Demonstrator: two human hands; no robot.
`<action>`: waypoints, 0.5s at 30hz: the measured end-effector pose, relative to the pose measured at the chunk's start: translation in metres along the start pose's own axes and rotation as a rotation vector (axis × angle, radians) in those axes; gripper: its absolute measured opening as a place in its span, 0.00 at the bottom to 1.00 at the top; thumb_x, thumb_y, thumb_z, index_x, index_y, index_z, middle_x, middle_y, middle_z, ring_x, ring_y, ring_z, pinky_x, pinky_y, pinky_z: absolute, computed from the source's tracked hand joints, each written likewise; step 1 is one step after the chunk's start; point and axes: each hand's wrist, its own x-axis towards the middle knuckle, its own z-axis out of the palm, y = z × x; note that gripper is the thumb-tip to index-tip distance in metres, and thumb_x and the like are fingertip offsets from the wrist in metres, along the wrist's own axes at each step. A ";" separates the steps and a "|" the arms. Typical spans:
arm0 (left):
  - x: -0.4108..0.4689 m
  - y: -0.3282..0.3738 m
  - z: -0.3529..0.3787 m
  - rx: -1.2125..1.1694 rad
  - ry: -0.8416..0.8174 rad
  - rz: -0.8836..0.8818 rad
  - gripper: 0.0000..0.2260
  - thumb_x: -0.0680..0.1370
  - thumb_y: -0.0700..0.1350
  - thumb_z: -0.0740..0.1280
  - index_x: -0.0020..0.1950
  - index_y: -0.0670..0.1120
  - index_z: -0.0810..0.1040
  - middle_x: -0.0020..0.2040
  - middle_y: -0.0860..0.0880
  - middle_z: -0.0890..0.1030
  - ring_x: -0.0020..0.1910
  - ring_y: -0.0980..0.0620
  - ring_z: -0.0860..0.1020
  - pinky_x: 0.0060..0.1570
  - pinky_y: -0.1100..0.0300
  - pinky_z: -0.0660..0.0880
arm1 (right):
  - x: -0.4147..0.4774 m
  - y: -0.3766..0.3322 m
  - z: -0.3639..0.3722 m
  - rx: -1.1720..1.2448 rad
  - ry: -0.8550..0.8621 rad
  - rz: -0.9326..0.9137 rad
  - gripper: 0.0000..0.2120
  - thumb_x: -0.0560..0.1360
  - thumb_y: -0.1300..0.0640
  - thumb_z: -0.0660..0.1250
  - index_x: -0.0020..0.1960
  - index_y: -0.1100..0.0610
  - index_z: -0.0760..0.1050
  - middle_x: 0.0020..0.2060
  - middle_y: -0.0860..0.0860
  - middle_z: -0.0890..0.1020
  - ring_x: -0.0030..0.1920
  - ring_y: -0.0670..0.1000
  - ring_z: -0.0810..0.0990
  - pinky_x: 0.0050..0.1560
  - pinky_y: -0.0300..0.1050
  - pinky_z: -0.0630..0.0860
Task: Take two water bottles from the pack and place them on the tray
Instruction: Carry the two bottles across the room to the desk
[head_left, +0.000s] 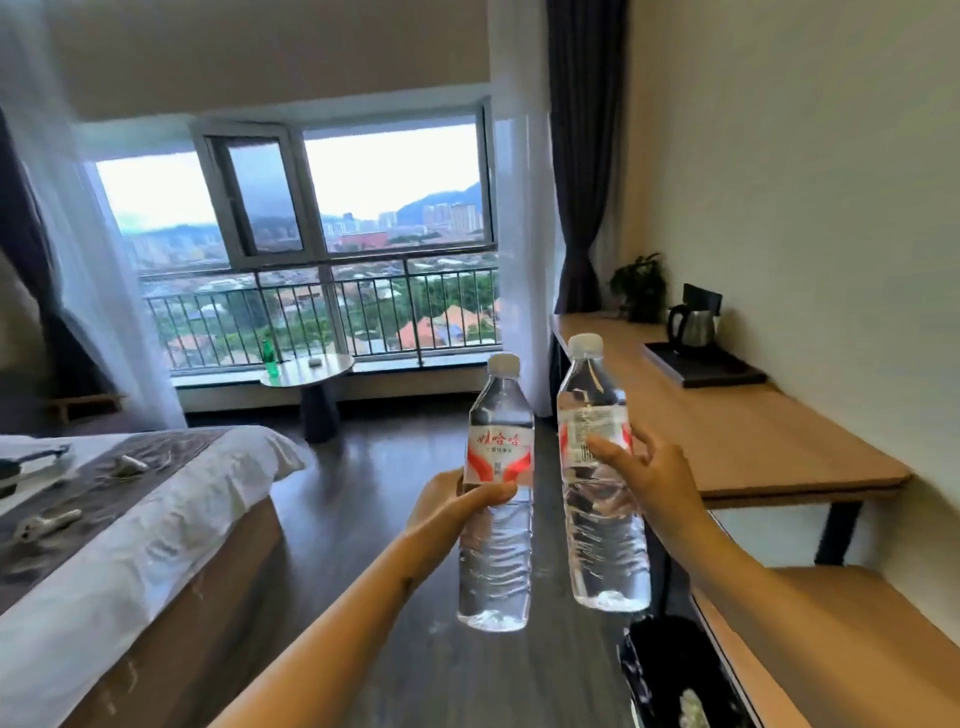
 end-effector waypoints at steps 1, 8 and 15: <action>0.029 -0.010 -0.015 0.003 0.022 -0.013 0.19 0.59 0.63 0.68 0.40 0.51 0.80 0.35 0.55 0.84 0.36 0.56 0.82 0.42 0.61 0.78 | 0.031 0.009 0.013 -0.002 -0.024 0.000 0.09 0.63 0.46 0.71 0.40 0.48 0.77 0.43 0.59 0.84 0.36 0.57 0.84 0.34 0.50 0.81; 0.224 -0.093 -0.114 -0.069 0.113 -0.075 0.16 0.59 0.59 0.69 0.39 0.49 0.81 0.32 0.52 0.84 0.34 0.51 0.81 0.46 0.53 0.78 | 0.234 0.095 0.120 0.048 -0.076 0.015 0.08 0.69 0.53 0.70 0.46 0.52 0.76 0.45 0.58 0.83 0.41 0.59 0.84 0.39 0.52 0.81; 0.462 -0.148 -0.141 -0.032 -0.024 0.040 0.12 0.60 0.58 0.69 0.34 0.50 0.80 0.28 0.55 0.82 0.28 0.59 0.79 0.34 0.68 0.76 | 0.420 0.180 0.159 0.113 0.133 0.028 0.12 0.66 0.51 0.72 0.47 0.51 0.77 0.38 0.51 0.83 0.29 0.47 0.83 0.23 0.40 0.78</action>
